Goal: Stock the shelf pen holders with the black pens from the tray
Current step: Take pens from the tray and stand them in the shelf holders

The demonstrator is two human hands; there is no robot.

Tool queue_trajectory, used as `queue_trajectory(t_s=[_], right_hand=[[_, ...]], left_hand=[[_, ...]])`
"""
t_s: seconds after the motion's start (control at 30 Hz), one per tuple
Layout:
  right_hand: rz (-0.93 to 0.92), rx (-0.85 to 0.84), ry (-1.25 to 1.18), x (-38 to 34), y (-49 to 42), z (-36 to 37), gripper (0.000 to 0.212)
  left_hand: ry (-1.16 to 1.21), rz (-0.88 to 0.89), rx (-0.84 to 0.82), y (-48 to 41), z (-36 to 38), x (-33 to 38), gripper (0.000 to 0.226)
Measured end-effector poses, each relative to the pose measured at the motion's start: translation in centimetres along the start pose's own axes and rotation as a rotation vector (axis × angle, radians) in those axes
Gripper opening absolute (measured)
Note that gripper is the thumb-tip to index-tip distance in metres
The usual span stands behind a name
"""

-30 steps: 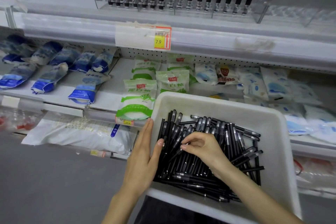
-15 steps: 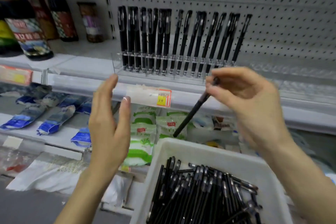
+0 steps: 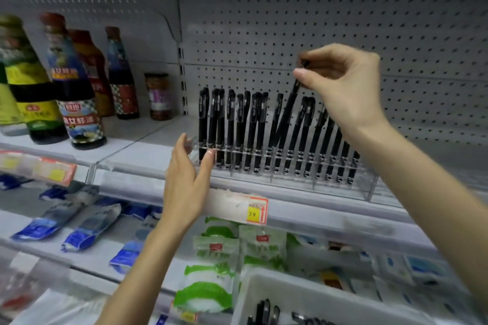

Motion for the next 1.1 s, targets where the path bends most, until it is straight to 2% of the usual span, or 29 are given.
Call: queue_trajectory(t_s=[0.47, 0.6, 0.73, 1.1], right_hand=[[-0.035, -0.069, 0.106, -0.3, -0.8, 1.8, 0.02], [-0.007, -0.155, 0.19, 0.4, -0.1, 2.8, 0.017], [-0.028, -0.134, 0.272, 0.5, 0.8, 3.2, 0.013], [-0.105, -0.219, 0.477, -0.4, 0.1, 3.8, 0.026]], left_hand=[[-0.013, 0.022, 0.003, 0.0, -0.1, -0.2, 0.078], [-0.039, 0.02, -0.001, -0.1, 0.0, -0.4, 0.078], [-0.043, 0.015, -0.011, 0.0, 0.0, -0.5, 0.079], [-0.04, -0.006, -0.041, 0.1, -0.1, -0.1, 0.085]])
Point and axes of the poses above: each hand's wrist, its own y-axis away from the middle knuckle, its own z-axis out of the palm, x = y × z, the point moved 5 cm from there along -y, towards the middle knuckle, and after that the axes turned 13 degrees about y, right-handed, at the moved point
